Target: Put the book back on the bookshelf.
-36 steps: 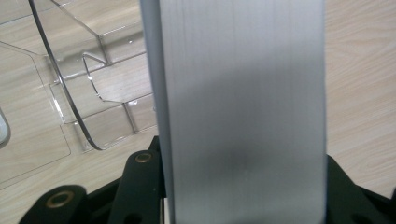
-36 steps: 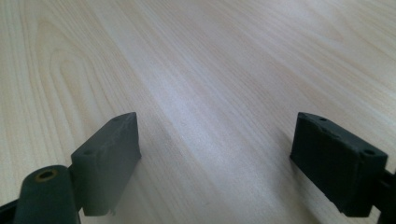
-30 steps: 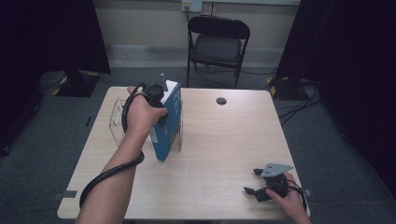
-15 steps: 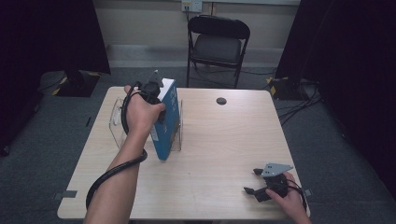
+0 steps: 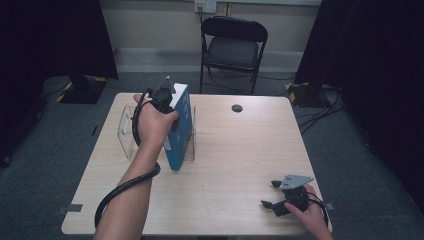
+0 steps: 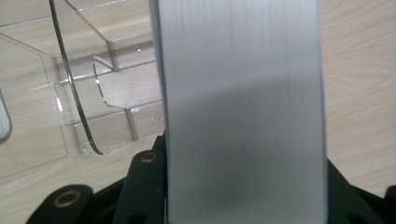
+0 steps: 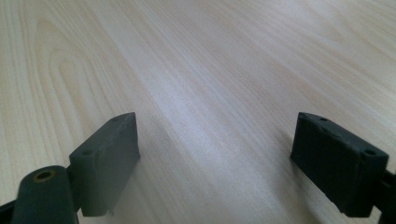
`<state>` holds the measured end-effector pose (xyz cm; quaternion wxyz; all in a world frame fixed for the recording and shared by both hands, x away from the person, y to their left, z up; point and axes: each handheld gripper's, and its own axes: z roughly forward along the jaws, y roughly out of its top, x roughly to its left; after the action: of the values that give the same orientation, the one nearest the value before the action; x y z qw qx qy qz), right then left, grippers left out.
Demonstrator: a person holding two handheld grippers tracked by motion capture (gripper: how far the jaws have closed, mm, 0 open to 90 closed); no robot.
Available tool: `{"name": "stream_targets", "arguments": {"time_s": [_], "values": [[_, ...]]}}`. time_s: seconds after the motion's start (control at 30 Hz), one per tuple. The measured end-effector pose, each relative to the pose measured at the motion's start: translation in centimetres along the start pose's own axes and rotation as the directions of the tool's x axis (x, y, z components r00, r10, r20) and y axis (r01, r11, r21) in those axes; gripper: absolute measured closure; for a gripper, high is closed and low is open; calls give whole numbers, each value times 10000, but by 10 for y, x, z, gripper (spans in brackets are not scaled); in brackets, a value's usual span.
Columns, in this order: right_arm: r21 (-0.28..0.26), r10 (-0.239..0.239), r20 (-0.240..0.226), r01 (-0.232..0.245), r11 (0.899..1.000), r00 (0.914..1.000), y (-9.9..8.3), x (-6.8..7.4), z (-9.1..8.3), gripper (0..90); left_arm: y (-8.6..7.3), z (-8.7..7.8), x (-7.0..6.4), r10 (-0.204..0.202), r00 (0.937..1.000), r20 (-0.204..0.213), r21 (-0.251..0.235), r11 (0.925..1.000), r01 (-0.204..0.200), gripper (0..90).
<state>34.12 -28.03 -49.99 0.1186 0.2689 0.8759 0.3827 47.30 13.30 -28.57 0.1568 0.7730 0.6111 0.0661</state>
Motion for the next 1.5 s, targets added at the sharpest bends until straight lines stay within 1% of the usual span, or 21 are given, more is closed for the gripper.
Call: {"name": "stream_targets", "arguments": {"time_s": [0.03,0.1,0.13,0.17,0.2,0.27,0.43,0.47,0.53,0.77,0.87,1.0,1.07,1.13,1.17,1.27,1.3,1.37,1.4,1.43,1.5], "values": [[0,-2,2,2,10000,10000,0,0,0,140,0,0,0,113,9999,-74,41,9999,-112,620],[0,-1,1,1,10000,10000,0,0,0,140,-1,0,0,108,9999,21,136,9998,-108,618],[-7,-3,4,3,10000,10000,0,0,0,140,-1,0,2,262,9996,60,136,9996,-263,617],[-7,-5,4,5,10000,10000,0,0,0,140,-2,0,2,81,9999,142,72,9999,-82,615],[-8,-2,2,2,10000,10000,0,0,0,140,-2,0,4,210,9997,131,56,9998,-211,615],[-9,-4,6,4,10000,10000,0,0,0,140,-4,0,4,218,9996,167,-3,9998,-218,611],[-8,1,4,-1,10000,10000,0,0,0,140,-7,-4,8,214,9983,549,-236,9995,-201,583],[-8,-2,4,2,10000,10000,0,0,0,140,-8,-6,10,486,9969,625,-282,9985,-469,573],[-8,-3,3,3,10000,10000,0,0,0,140,-10,-8,10,364,9961,807,-328,9989,-338,548],[-10,-3,5,3,10000,10000,0,0,0,140,-20,-12,14,717,9929,944,-401,9969,-682,493],[-11,-1,4,1,10000,10000,0,0,0,140,-22,-12,16,788,9900,1171,-471,9962,-738,492],[-8,-1,4,1,10000,10000,0,0,0,140,-24,-11,16,1106,9867,1188,-573,9929,-1043,465],[-9,1,1,-1,10000,10000,0,0,0,140,-25,-12,15,1128,9866,1177,-693,9920,-1051,442],[-4,-3,0,3,10000,10000,0,0,0,140,-26,-12,16,1253,9836,1296,-690,9907,-1171,415],[-2,0,1,0,10000,10000,0,0,0,139,-28,-13,15,1190,9837,1352,-699,9914,-1103,410],[-9,0,5,0,10000,10000,0,0,0,139,-31,-15,17,1498,9802,1296,-847,9866,-1395,389],[-8,-2,5,2,10000,10000,0,0,0,139,-32,-16,17,1399,9815,1304,-917,9875,-1286,378],[-8,-2,8,2,10000,10000,0,0,0,140,-34,-17,19,1579,9789,1300,-975,9845,-1459,344],[-7,-2,7,2,10000,10000,0,0,0,139,-35,-17,20,1519,9804,1256,-1007,9851,-1397,319],[-9,-3,6,3,10000,10000,0,0,0,139,-36,-17,21,1628,9774,1348,-1013,9835,-1499,300],[-6,-1,10,1,10000,10000,0,0,0,139,-40,-18,23,1553,9787,1345,-1024,9845,-1421,288]]}}
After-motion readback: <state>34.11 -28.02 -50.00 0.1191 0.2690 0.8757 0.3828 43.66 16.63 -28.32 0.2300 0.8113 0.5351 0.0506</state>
